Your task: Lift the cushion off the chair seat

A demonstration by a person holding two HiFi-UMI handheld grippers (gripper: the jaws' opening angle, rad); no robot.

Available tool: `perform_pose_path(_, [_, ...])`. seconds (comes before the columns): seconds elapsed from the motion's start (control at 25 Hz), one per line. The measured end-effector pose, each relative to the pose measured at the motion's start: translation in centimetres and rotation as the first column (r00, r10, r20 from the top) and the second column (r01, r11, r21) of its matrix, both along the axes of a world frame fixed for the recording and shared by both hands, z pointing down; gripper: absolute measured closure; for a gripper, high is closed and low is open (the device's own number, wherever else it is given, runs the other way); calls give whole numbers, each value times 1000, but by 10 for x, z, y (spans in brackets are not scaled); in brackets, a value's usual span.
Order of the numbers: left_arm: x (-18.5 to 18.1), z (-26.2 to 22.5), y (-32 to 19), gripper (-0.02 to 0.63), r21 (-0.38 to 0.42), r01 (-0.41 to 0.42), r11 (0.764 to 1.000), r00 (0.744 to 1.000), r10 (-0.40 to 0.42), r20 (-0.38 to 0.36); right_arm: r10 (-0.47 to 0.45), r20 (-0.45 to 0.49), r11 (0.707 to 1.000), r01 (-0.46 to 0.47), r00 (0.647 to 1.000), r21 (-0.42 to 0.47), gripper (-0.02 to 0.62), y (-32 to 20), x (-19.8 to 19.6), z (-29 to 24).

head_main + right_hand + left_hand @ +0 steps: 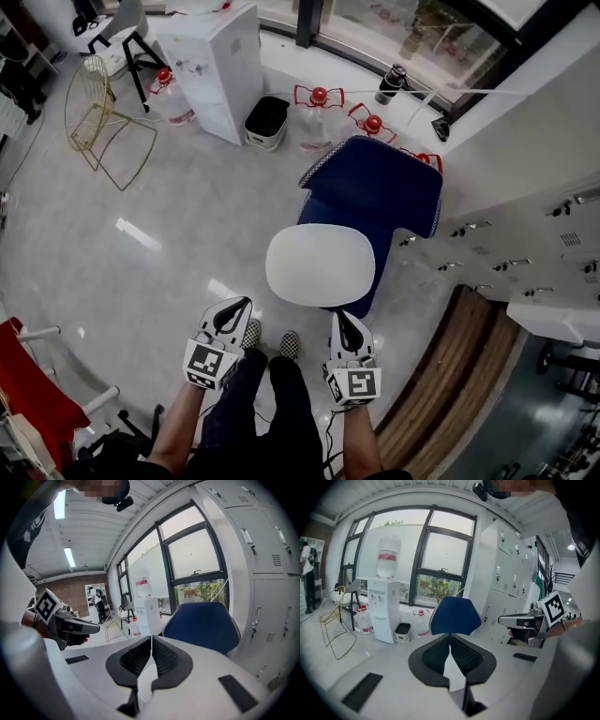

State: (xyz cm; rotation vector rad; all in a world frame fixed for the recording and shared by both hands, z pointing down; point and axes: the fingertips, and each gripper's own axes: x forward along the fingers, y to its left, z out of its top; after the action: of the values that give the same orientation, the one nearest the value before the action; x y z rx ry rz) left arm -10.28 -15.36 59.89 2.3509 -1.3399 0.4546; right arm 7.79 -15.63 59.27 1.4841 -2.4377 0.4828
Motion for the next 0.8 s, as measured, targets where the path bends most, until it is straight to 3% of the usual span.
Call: perform_pose_path(0.8, [-12, 201, -53, 583, -108, 31, 994, 999, -29, 21, 22, -10, 995, -23, 1000, -94, 566, -55, 3, 183])
